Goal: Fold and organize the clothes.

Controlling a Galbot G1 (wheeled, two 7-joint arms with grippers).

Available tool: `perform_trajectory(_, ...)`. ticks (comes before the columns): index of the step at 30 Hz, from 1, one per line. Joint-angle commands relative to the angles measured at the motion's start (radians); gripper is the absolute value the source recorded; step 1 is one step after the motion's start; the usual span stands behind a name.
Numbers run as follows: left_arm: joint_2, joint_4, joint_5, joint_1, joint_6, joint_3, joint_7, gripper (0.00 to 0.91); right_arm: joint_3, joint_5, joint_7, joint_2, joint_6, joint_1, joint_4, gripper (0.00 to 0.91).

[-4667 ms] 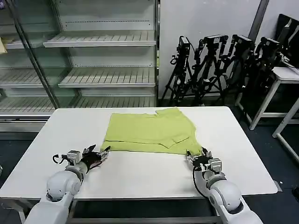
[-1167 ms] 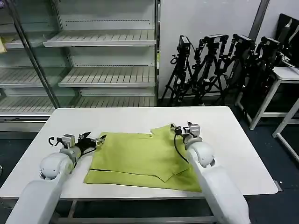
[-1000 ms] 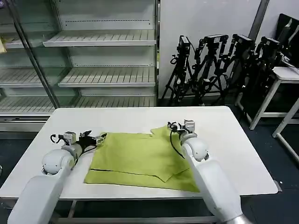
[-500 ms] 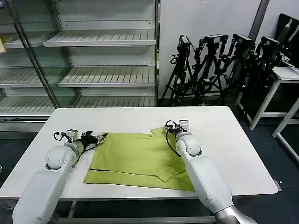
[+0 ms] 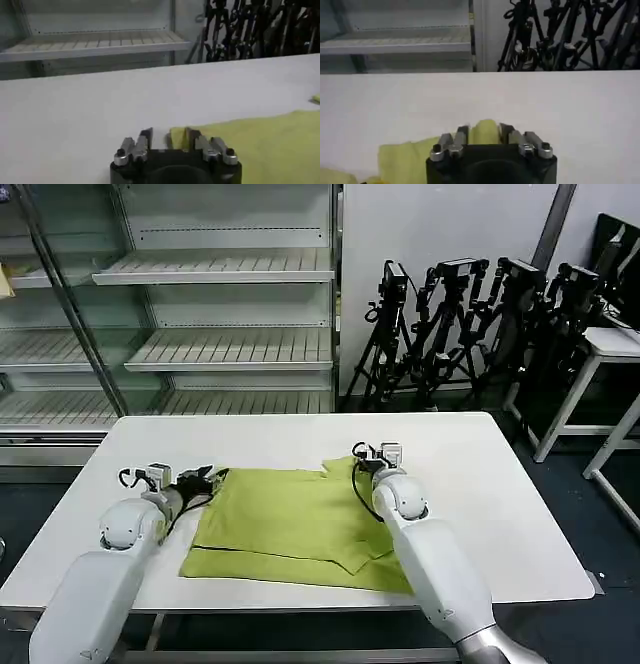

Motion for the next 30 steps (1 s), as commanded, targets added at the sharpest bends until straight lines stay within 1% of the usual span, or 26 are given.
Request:
perform_trajectory(1,-0.001,-0.012,-0.002,0.007,0.005,0.001,0.004,0.01,0.0,0.011,0.0,0.004,0.0,-0.007,0.013,0.0)
perform_trajectory(2,-0.002,-0.013,-0.002,0.007,0.005,0.002,0.004,0.02,0.0,0.008,-0.003,0.003,0.001,-0.005,0.011,0.0)
perform_trajectory(5,-0.004,-0.016,-0.003,0.008,0.004,0.002,0.004,0.01,0.002,-0.015,-0.016,0.001,0.01,-0.004,0.011,0.0)
perform_trajectory(7,-0.005,-0.018,-0.003,0.007,0.004,0.001,0.005,0.02,0.002,-0.051,-0.037,-0.001,0.037,-0.006,0.015,0.0)
perform_trajectory(8,-0.005,-0.02,-0.004,0.007,0.003,-0.001,0.004,0.01,0.002,-0.061,-0.045,-0.004,0.046,-0.009,0.024,0.0)
perform_trajectory(10,-0.004,-0.027,-0.011,0.009,-0.007,-0.004,-0.003,0.02,0.002,-0.074,-0.045,-0.011,0.049,-0.025,0.061,0.0)
perform_trajectory(11,0.0,-0.038,-0.03,0.017,-0.021,-0.006,-0.024,0.01,0.002,-0.08,-0.045,-0.02,0.048,-0.037,0.093,0.0)
perform_trajectory(12,0.004,-0.058,-0.047,0.025,-0.024,-0.012,-0.039,0.02,-0.001,-0.081,-0.043,-0.028,0.043,-0.054,0.141,0.0)
perform_trajectory(15,0.017,-0.11,-0.091,0.056,-0.034,-0.028,-0.064,0.01,-0.006,-0.076,-0.036,-0.071,0.027,-0.117,0.271,0.0)
perform_trajectory(17,0.022,-0.154,-0.101,0.09,-0.033,-0.041,-0.069,0.01,-0.005,-0.07,-0.026,-0.089,0.023,-0.144,0.319,0.0)
perform_trajectory(18,0.026,-0.179,-0.103,0.099,-0.031,-0.047,-0.074,0.02,-0.002,-0.064,-0.021,-0.097,0.017,-0.154,0.33,0.0)
perform_trajectory(23,0.038,-0.277,-0.11,0.181,-0.029,-0.076,-0.077,0.01,0.023,-0.024,-0.001,-0.127,0.011,-0.22,0.421,0.0)
perform_trajectory(24,0.039,-0.291,-0.11,0.199,-0.028,-0.082,-0.077,0.02,0.03,-0.016,0.002,-0.131,0.006,-0.235,0.445,0.0)
perform_trajectory(30,0.045,-0.336,-0.108,0.265,-0.031,-0.119,-0.075,0.01,0.05,0.003,0.016,-0.171,0.0,-0.324,0.559,0.0)
